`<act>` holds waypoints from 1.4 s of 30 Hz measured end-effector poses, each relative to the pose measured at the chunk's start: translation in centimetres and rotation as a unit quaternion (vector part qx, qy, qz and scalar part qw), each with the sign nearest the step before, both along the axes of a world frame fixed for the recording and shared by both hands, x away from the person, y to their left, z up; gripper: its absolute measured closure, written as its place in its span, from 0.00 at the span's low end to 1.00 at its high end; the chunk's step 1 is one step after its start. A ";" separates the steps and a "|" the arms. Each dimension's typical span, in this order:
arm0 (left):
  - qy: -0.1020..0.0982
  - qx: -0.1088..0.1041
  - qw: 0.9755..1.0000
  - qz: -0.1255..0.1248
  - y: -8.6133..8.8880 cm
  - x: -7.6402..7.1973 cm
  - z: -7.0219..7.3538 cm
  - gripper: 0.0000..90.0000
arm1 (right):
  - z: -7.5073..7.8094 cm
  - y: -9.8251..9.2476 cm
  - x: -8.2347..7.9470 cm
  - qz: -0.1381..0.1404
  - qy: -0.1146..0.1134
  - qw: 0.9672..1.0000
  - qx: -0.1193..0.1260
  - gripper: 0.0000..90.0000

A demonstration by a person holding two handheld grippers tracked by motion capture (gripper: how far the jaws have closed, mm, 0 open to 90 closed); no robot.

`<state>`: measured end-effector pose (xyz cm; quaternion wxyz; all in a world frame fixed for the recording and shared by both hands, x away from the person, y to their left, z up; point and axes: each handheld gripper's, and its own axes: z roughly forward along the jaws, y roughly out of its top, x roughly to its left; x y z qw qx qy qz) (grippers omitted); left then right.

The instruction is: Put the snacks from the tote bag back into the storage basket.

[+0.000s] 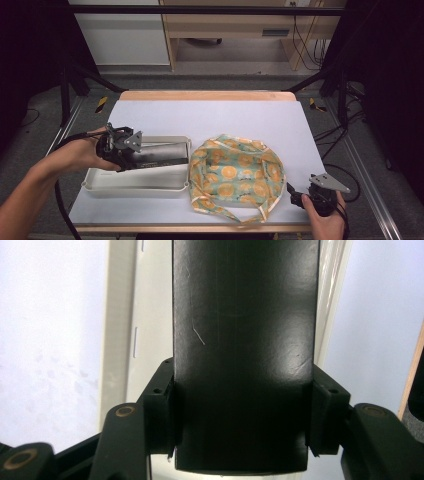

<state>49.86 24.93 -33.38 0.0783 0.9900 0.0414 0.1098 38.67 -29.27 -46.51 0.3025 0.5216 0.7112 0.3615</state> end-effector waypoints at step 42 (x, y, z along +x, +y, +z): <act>0.041 -0.020 0.998 -0.046 2.2 1.3 -5.3 0.48 | -0.4 -0.6 0.0 -0.006 0.001 1.000 0.005 0.14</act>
